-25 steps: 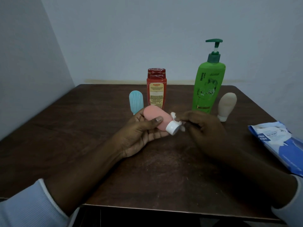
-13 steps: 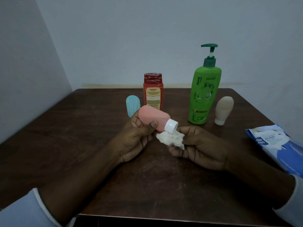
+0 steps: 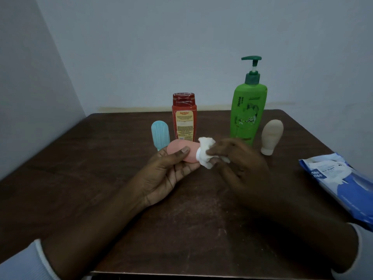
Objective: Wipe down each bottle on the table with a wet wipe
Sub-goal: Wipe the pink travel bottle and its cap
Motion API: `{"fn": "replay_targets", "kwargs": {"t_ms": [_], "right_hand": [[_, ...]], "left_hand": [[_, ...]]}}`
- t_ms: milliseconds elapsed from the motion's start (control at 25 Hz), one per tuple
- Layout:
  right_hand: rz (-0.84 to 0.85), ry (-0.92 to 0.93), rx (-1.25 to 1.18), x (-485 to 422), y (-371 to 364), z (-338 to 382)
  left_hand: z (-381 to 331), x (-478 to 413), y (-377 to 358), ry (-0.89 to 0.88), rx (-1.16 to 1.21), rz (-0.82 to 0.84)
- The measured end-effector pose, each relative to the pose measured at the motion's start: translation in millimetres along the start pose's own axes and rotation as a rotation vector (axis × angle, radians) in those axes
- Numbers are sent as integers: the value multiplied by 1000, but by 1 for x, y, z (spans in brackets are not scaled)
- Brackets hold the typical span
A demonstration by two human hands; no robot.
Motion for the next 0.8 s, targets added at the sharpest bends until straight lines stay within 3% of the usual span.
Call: {"fn": "replay_targets", "kwargs": {"t_ms": [200,440,680,800], "right_hand": [[145,36,-17,6,-8,-2],[-107,-72,-10,-1,3,0],[49,-7,-33,0,-1,0],[-33,-58,-47,-1,5,-1]], "left_hand": [[0,0,1,-14,53,-21],[-4,4,-3,-15,43,-27],[-4,3,-1,-22,28,-27],[-2,4,-4,-23,-13,-4]]}}
Point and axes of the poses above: each hand's wrist, its own x-axis away from the middle knuckle, its own y-axis out of the back of the hand, z = x × y, the point moved 4 cm from there along -x, towards the middle knuckle, and after that the axes turned 13 degrees about -z, right-handed, at the moved point
